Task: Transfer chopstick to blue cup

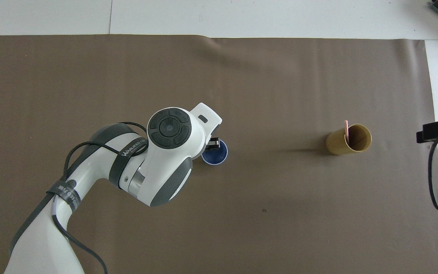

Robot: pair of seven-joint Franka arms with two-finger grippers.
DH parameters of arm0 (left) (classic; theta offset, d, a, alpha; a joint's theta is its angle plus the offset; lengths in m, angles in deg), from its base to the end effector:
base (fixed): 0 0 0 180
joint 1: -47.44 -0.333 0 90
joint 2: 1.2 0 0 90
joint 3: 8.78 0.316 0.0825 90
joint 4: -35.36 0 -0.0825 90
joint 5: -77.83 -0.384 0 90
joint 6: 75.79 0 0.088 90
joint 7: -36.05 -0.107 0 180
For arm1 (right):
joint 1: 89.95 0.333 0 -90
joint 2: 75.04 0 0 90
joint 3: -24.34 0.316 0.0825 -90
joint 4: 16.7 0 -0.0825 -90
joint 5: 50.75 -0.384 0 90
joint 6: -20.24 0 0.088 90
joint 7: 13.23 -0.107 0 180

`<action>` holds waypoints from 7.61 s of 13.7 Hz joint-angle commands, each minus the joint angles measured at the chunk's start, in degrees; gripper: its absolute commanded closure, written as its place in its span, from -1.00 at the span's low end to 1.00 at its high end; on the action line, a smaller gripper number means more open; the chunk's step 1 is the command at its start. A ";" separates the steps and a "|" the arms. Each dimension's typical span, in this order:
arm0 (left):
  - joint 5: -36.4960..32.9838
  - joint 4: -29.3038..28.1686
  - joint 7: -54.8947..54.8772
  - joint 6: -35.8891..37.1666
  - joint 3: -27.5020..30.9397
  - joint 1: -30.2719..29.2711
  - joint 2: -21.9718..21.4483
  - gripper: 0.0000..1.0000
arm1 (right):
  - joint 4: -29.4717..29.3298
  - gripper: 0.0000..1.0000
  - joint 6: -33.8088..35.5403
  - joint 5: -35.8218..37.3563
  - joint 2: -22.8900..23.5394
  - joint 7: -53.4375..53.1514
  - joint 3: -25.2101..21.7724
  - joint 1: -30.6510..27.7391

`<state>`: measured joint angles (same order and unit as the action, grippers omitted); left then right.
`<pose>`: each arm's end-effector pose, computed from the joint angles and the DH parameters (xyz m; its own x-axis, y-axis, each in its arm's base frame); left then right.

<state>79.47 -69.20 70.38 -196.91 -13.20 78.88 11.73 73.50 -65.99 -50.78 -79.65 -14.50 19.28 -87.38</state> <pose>0.5068 -0.3647 0.4177 0.9996 -0.0092 0.0284 -0.0112 -0.9974 0.0710 0.5221 -0.0248 0.6602 0.9978 -0.0653 0.0107 -0.0653 -0.9978 -0.0078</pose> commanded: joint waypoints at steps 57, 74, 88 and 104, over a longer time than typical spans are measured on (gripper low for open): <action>-0.67 18.52 -39.34 38.41 1.52 -27.84 -14.25 -1.00 | 10.96 1.00 -16.51 -8.92 -0.93 34.08 3.90 1.74; -0.23 18.52 -39.51 38.32 1.52 -27.76 -14.43 -1.00 | 7.53 1.00 -40.15 0.29 10.67 -19.56 17.54 18.96; -0.67 17.29 -39.51 38.59 6.18 -23.45 -15.40 -1.00 | 12.98 -0.66 -42.97 1.53 13.49 -16.93 17.54 20.37; -0.50 17.38 -39.07 38.76 6.53 -23.98 -15.40 -1.00 | 6.31 -1.00 -25.42 1.27 5.50 -16.75 15.78 6.94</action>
<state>79.19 -51.33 31.48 -158.80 -7.10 54.61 -3.11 80.92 -95.71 -50.35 -71.99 -31.77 34.42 -77.72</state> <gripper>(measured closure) 0.000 0.000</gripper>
